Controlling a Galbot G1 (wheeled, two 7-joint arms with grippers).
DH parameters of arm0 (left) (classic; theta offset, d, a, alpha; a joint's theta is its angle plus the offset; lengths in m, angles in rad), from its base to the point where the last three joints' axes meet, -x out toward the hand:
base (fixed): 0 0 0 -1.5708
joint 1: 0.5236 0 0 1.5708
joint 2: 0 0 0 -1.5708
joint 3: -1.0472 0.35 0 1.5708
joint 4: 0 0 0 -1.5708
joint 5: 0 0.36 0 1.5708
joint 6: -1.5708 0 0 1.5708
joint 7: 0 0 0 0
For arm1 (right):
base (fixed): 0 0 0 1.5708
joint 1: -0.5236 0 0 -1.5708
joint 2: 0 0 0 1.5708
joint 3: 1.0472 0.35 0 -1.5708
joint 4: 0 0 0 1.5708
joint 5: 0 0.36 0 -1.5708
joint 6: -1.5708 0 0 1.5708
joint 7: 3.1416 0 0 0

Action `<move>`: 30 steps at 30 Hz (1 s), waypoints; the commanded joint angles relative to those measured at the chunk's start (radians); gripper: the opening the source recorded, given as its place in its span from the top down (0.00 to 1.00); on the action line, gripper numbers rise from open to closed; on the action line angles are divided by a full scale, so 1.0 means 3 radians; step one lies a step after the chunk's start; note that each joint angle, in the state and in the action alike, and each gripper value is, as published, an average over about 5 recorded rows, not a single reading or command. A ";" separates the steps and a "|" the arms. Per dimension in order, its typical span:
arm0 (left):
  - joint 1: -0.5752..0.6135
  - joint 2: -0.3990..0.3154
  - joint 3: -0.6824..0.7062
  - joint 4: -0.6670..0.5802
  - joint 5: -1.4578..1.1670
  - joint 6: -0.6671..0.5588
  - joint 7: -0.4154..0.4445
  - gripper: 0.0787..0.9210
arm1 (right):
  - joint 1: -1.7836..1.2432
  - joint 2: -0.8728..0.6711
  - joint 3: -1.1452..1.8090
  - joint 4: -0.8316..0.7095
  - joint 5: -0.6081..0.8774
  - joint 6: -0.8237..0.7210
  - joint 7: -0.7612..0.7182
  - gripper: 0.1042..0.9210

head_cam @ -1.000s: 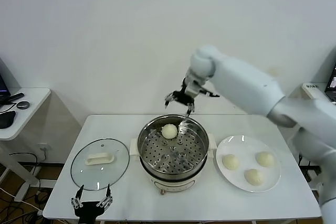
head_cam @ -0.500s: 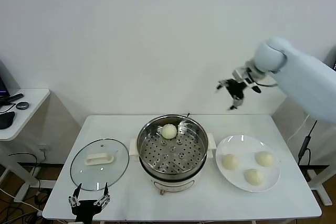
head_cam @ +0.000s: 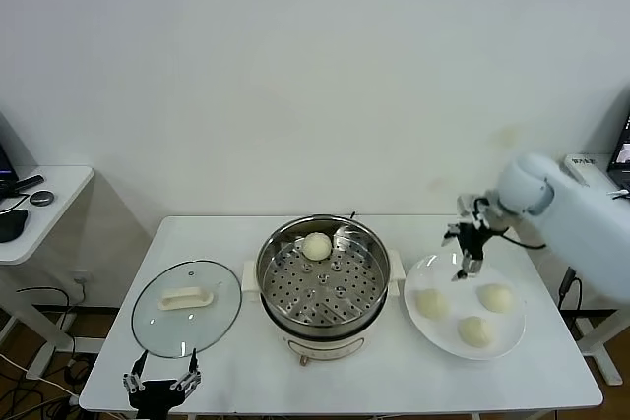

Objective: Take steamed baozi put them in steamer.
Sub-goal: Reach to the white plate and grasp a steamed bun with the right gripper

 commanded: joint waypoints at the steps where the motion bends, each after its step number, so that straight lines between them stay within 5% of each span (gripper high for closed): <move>1: -0.0030 0.0010 -0.0090 0.0010 -0.0019 0.0019 0.0017 0.12 | -0.0483 0.0131 0.0219 -0.0066 -0.0222 -0.0171 0.0018 0.12; 30: -0.0099 0.0030 -0.0058 0.0090 -0.0017 0.0038 0.0040 0.12 | -0.0652 0.0510 0.0276 -0.0355 -0.0646 0.0030 0.0218 0.12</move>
